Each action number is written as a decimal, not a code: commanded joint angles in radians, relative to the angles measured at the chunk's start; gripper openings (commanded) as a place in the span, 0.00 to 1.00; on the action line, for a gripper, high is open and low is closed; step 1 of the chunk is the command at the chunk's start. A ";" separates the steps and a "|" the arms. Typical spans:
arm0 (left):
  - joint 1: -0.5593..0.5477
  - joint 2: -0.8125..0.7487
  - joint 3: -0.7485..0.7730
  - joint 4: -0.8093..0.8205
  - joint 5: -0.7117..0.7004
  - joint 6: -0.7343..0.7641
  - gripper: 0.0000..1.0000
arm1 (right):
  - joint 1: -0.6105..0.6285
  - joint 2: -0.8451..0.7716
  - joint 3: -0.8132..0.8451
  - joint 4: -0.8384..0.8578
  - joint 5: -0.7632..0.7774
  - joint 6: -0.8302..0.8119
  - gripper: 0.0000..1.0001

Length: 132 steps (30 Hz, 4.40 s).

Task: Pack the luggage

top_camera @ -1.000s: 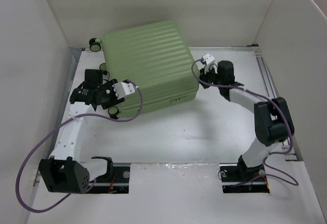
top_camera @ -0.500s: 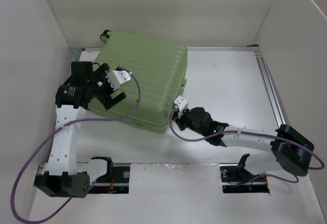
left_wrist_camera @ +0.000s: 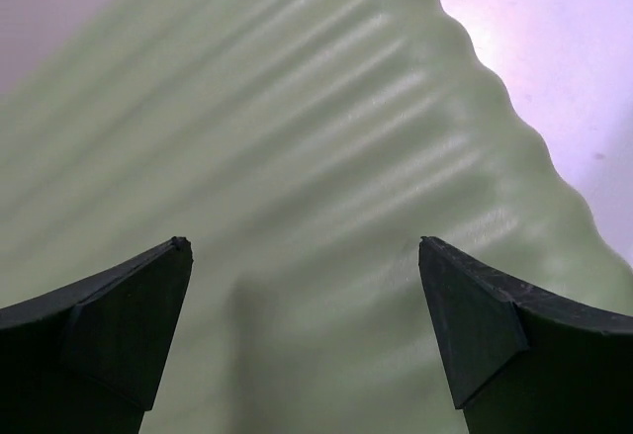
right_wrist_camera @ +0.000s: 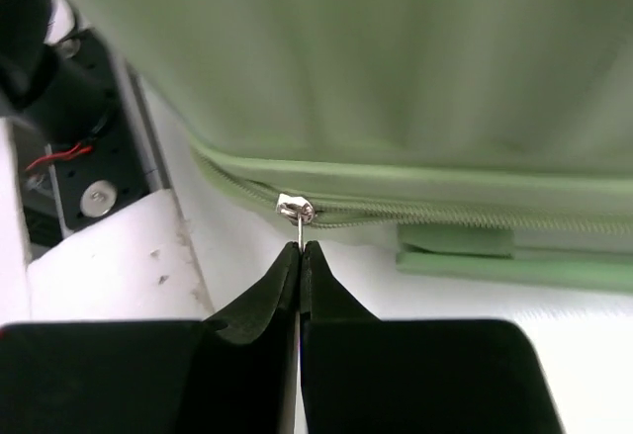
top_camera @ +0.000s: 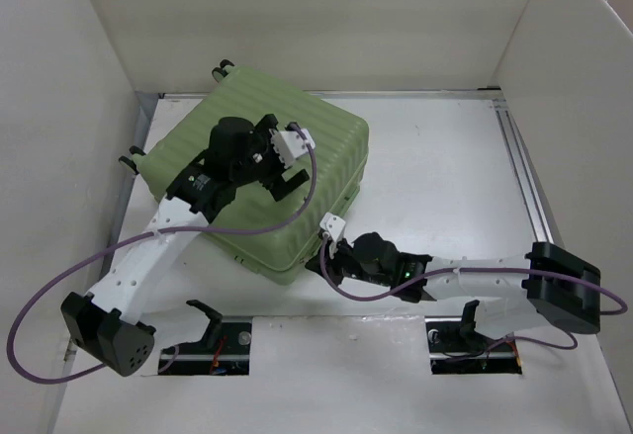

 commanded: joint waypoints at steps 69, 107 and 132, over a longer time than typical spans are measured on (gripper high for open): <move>-0.654 0.066 0.134 -0.150 -0.351 -0.232 0.63 | -0.961 0.487 0.754 -0.154 -0.348 -0.233 0.00; -0.508 1.098 0.545 -0.019 -0.837 -0.723 0.72 | -1.023 0.487 0.675 -0.125 -0.428 -0.195 0.00; -0.772 0.156 -0.558 -0.102 -0.361 0.279 0.00 | -1.012 0.216 0.389 -0.197 -0.162 -0.166 0.00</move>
